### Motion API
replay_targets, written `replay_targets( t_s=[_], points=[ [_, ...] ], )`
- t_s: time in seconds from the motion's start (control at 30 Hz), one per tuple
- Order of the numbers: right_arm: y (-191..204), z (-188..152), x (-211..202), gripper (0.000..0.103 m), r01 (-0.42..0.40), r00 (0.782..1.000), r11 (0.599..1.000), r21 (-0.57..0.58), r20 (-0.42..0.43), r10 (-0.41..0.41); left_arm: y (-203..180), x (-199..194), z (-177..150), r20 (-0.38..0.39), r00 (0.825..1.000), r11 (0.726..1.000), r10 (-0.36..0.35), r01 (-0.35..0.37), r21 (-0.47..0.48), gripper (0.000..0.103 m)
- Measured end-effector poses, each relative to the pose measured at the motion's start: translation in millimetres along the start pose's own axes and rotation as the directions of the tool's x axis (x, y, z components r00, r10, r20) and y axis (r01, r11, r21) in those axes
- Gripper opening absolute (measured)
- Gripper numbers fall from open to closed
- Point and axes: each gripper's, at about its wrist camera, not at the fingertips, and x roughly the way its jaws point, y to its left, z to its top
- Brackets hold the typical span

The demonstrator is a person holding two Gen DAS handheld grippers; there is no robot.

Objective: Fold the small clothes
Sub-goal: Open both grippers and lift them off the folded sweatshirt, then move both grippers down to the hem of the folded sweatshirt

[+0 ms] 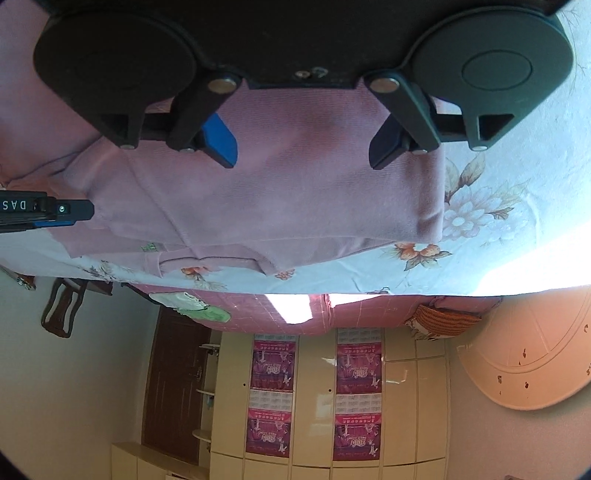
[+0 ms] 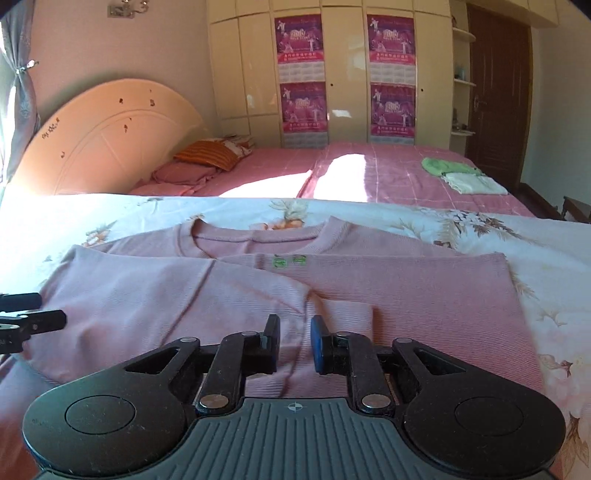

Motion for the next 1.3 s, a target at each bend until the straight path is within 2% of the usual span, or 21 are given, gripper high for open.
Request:
replay_targets(
  t_s=[0.03, 0.1, 0.13, 0.2, 0.23, 0.27, 0.3, 0.33, 0.37, 0.4, 0.5, 0.93, 1.0, 1.03, 1.13, 1.23, 1.3],
  points=[
    [5, -4, -2, 0.054, -0.002, 1.0, 1.0, -0.015, -0.002, 0.002, -3, 1, -4, -0.014, 1.0, 1.0, 0.0, 0.0, 0.003, 0.078],
    [8, -17, 2, 0.054, 0.014, 0.999, 0.999, -0.048, -0.05, -0.016, 1, 12, -17, -0.097, 0.995, 1.0, 0.008, -0.01, -0.02, 0.078],
    [5, -26, 7, 0.053, 0.04, 0.995, 0.998, -0.049, -0.089, -0.044, 2, 9, -22, -0.072, 0.997, 1.0, 0.003, -0.004, -0.019, 0.079],
    [-1, -26, 2, 0.052, 0.04, 0.996, 0.999, -0.026, -0.078, -0.041, 5, 0, -18, -0.079, 0.997, 0.999, 0.021, -0.024, -0.035, 0.075],
    [-3, -22, -3, 0.05, 0.048, 0.997, 0.999, -0.012, -0.062, -0.049, 7, -6, -17, -0.06, 0.998, 0.999, 0.024, -0.027, -0.045, 0.073],
    [-6, -20, -11, 0.05, 0.055, 0.998, 0.998, 0.001, -0.03, -0.055, 11, -15, -17, -0.027, 0.999, 0.998, 0.025, -0.027, -0.065, 0.075],
    [-9, -19, -16, 0.05, 0.063, 0.998, 0.998, 0.012, -0.007, -0.063, 15, -18, -20, -0.026, 0.999, 0.996, 0.026, -0.028, -0.082, 0.077],
    [-12, -19, -16, 0.05, 0.073, 0.997, 0.997, 0.024, -0.013, -0.073, 18, -14, -22, -0.058, 0.998, 0.995, 0.03, -0.035, -0.09, 0.078],
    [-17, -21, -8, 0.05, 0.085, 0.994, 0.996, 0.035, -0.065, -0.083, 20, -7, -28, -0.107, 0.994, 0.995, 0.037, -0.046, -0.085, 0.078],
    [-22, -25, 0, 0.05, 0.079, 0.991, 0.995, 0.058, -0.114, -0.072, 20, -7, -32, -0.084, 0.996, 0.997, 0.035, -0.041, -0.064, 0.078],
    [-29, -23, 1, 0.051, 0.067, 0.992, 0.992, 0.107, -0.115, -0.055, 17, -6, -30, -0.091, 0.995, 0.998, 0.044, -0.048, -0.045, 0.079],
    [-16, -26, 0, 0.051, 0.129, 0.985, 0.989, 0.076, -0.128, -0.118, 19, -10, -34, -0.076, 0.997, 0.999, 0.025, -0.028, -0.039, 0.08],
    [-10, -27, 2, 0.053, 0.154, 0.981, 0.987, 0.038, -0.127, -0.148, 19, -9, -33, -0.082, 0.996, 0.999, 0.023, -0.026, -0.033, 0.08],
    [-9, -26, 2, 0.062, 0.176, 0.976, 0.984, 0.033, -0.135, -0.17, 20, -10, -32, -0.087, 0.996, 0.999, 0.021, -0.024, -0.033, 0.08],
    [-11, -19, -8, 0.064, 0.191, 0.969, 0.98, 0.048, -0.167, -0.18, 22, -28, -32, -0.093, 0.995, 0.999, 0.022, -0.025, -0.032, 0.08],
    [-13, -24, -38, 0.064, 0.173, 0.976, 0.985, 0.005, -0.134, -0.171, 23, -58, -45, -0.1, 0.993, 0.998, 0.055, -0.055, -0.006, 0.083],
    [-19, -33, -62, 0.064, 0.146, 0.982, 0.989, 0.014, -0.123, -0.143, 29, -81, -61, -0.111, 0.992, 0.998, 0.057, -0.06, -0.024, 0.083]
  ],
)
